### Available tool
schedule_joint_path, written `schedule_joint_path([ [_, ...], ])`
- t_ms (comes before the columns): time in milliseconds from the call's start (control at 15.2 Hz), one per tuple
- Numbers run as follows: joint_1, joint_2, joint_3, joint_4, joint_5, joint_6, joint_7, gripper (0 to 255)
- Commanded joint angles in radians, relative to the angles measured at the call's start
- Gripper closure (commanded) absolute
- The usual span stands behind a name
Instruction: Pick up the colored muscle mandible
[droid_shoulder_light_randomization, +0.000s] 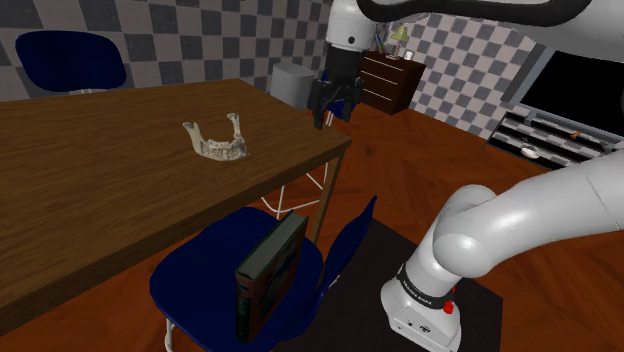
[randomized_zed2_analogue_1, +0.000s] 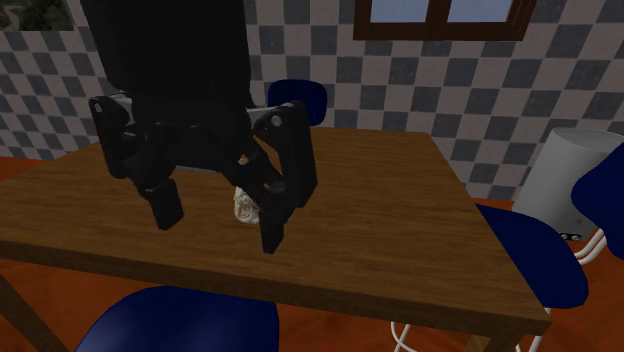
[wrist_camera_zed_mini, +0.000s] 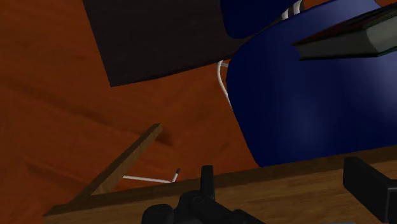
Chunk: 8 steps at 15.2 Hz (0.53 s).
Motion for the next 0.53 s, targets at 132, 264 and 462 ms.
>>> schedule_joint_path([
  [132, -0.013, 0.151, 0.023, 0.068, 0.000, 0.077, 0.052, 0],
  [264, -0.019, 0.229, 0.033, 0.112, -0.004, 0.107, 0.078, 0],
  [462, -0.027, 0.347, 0.045, 0.189, -0.013, 0.143, 0.118, 0],
])
